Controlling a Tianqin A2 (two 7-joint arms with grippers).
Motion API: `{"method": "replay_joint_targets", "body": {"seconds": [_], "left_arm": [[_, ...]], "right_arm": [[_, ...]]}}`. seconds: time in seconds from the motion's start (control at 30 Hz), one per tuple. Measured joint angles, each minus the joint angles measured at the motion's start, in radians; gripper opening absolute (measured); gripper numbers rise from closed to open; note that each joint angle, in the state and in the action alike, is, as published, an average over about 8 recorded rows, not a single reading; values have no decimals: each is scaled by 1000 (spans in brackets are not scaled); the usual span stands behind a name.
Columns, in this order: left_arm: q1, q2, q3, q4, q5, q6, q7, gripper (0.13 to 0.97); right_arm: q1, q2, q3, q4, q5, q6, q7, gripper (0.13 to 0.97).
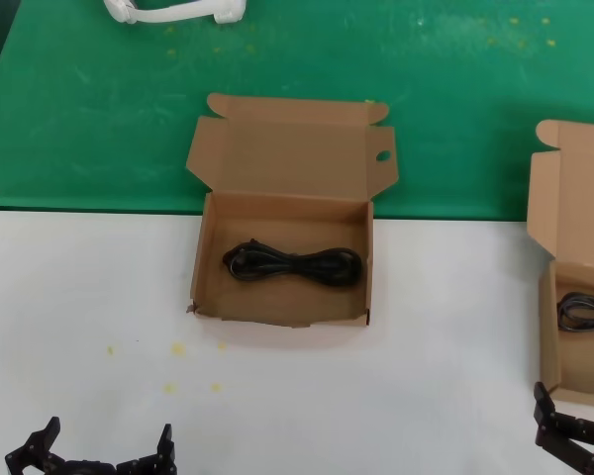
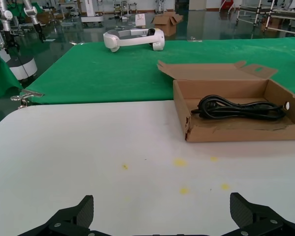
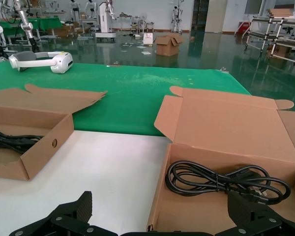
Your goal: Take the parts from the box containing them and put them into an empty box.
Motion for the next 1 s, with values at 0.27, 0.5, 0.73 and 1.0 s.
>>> {"method": "replay_joint_targets", "body": {"seconds": [0.27,0.5,0.73,1.0], "left_arm": [[0,0,0,0,0,0,0,966],[0,0,0,0,0,0,0,966],[0,0,0,0,0,0,0,966],[0,0,0,0,0,0,0,966]], "right_arm": [[-4,-2,0,1,0,3,-2,966],[-8,-3,1,3,0,7,-3,966],[-12,-4,1,4,0,10,-4,966],[-16,-6,1,5,0,13,-6,966]]}}
